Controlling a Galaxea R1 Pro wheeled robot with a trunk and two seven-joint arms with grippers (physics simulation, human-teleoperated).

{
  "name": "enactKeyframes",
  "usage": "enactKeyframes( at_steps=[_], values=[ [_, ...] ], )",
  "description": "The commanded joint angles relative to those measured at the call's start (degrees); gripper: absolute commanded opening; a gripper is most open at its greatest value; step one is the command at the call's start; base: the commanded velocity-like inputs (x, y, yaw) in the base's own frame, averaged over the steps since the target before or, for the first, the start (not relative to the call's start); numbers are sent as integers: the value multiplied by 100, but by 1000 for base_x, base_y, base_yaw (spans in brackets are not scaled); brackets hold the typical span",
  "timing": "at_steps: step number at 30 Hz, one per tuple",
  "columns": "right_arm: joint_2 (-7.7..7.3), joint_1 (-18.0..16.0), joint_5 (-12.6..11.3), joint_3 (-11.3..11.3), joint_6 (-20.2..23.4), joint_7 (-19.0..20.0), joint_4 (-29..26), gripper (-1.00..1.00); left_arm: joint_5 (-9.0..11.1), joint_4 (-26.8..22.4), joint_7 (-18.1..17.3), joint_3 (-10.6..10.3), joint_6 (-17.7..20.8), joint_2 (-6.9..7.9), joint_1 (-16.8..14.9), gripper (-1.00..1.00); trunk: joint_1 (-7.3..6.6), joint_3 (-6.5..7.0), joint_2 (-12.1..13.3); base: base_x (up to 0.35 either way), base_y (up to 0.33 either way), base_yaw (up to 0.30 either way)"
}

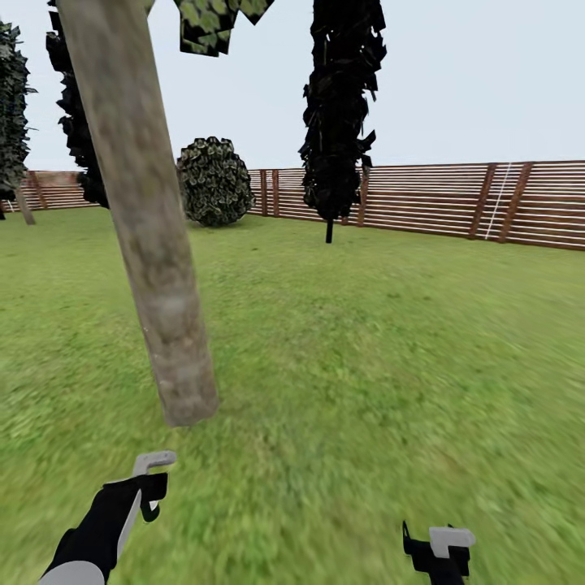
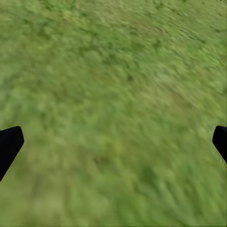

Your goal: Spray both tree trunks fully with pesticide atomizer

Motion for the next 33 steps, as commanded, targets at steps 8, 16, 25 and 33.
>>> enactKeyframes(
  at_steps=[8,16,25,33],
  values=[
    [0,0,0,0,0,0,0,100,0,0,0,0,0,-7,0,-100,0,0,0,188,-208,33],
    [0,0,0,0,0,0,0,100,8,-11,0,-16,0,-37,-52,-100,0,0,0,-45,-165,257],
    [0,0,0,0,0,0,0,100,-39,1,-6,-8,99,279,-797,-100,0,0,0,-2,-3,201],
    [-3,0,0,0,0,0,0,100,-31,-17,-19,-309,71,65,-881,-100,0,0,0,102,0,8]
  ],
)
